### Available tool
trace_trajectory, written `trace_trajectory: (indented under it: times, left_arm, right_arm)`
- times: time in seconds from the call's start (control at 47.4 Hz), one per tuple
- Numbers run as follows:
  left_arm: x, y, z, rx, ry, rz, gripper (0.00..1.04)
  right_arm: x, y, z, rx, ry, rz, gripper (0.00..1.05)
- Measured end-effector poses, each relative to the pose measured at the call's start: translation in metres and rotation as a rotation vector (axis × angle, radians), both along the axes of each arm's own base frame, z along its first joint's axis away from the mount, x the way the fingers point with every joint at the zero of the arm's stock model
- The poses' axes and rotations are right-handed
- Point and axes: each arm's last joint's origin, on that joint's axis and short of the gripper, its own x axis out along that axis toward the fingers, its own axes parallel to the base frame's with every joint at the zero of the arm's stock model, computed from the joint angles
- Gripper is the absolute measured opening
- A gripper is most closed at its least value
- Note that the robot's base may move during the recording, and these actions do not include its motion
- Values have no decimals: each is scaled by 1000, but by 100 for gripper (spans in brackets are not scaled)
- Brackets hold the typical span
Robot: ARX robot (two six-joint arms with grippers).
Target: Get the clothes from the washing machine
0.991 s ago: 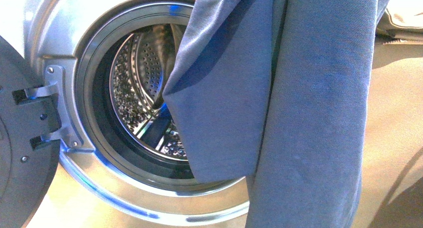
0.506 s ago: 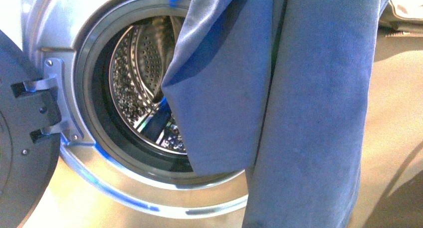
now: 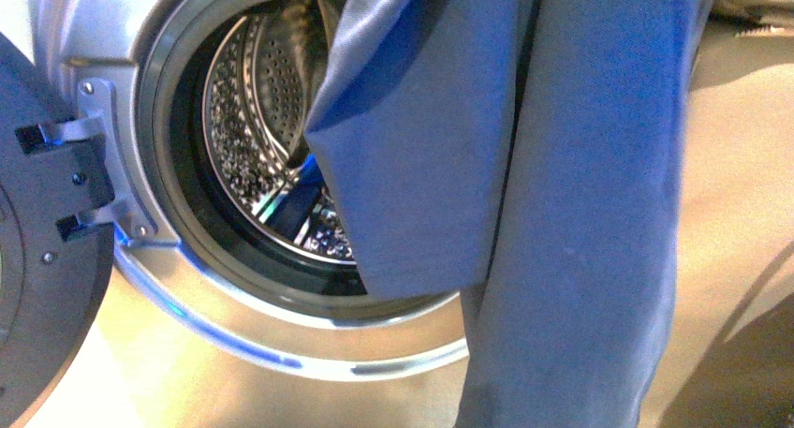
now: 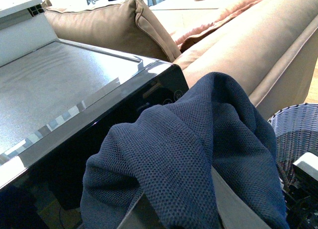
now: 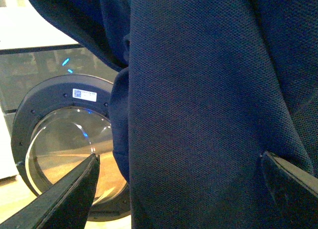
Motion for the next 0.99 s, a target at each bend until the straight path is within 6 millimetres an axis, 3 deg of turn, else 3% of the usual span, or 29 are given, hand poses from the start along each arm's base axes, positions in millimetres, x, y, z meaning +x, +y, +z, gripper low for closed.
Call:
trace_trajectory:
  times: [0.316, 0.506, 0.633, 0.717, 0.991]
  left_arm:
    - [0, 0, 0, 0, 0, 0, 7]
    - [0, 0, 1, -1, -3, 9, 7]
    - [1, -2, -1, 3, 2, 14, 7]
    - [0, -1, 1, -2, -4, 22, 7]
    - [2, -1, 0, -1, -3, 31, 7]
  right_arm:
    - [1, 7, 0, 23, 17, 5, 97]
    - [19, 89, 37, 213, 227, 38, 97]
    - [11, 117, 42, 156, 351, -15, 97]
    - [7, 117, 40, 121, 425, -56, 97]
    - [-2, 109, 38, 119, 424, -61, 97]
